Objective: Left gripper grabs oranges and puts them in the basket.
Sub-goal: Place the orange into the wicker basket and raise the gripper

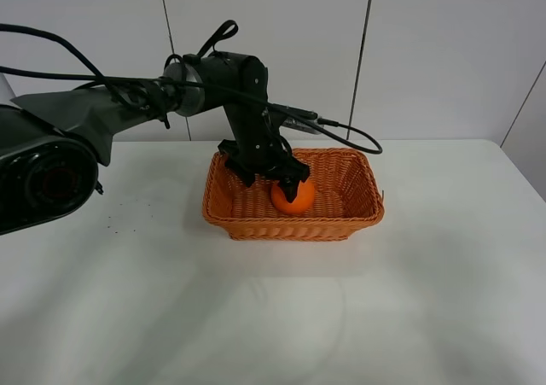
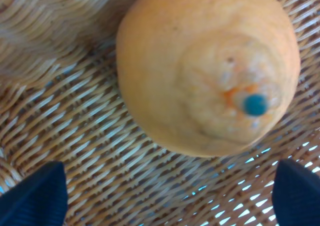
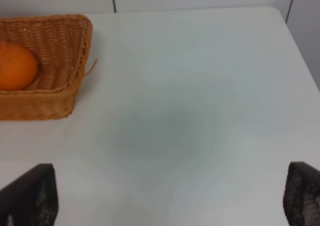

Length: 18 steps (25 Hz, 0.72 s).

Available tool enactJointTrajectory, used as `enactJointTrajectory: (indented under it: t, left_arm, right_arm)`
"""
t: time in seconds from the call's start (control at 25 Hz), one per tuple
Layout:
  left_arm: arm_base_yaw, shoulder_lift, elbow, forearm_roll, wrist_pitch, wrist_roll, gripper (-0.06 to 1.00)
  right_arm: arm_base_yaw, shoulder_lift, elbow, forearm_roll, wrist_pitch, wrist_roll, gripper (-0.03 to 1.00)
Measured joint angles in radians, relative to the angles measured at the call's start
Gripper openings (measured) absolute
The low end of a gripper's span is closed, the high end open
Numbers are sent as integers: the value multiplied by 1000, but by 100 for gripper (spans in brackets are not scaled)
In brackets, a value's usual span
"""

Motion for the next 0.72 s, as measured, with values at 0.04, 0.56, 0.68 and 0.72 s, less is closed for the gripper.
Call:
enactJointTrajectory:
  t: [0.04, 0.56, 0.68, 0.72]
  left_arm:
    - [0, 0, 0, 0, 2, 0, 92]
    - [0, 0, -78, 1, 66, 4, 92]
    - [0, 0, -105, 1, 80, 12, 92]
    - [0, -2, -116, 1, 89, 12, 92]
  right_arm:
    - [0, 0, 0, 0, 0, 0, 69]
    - [0, 0, 0, 1, 0, 0, 69]
    - [0, 0, 0, 1, 0, 0, 69]
    - [0, 0, 0, 0, 0, 0, 69]
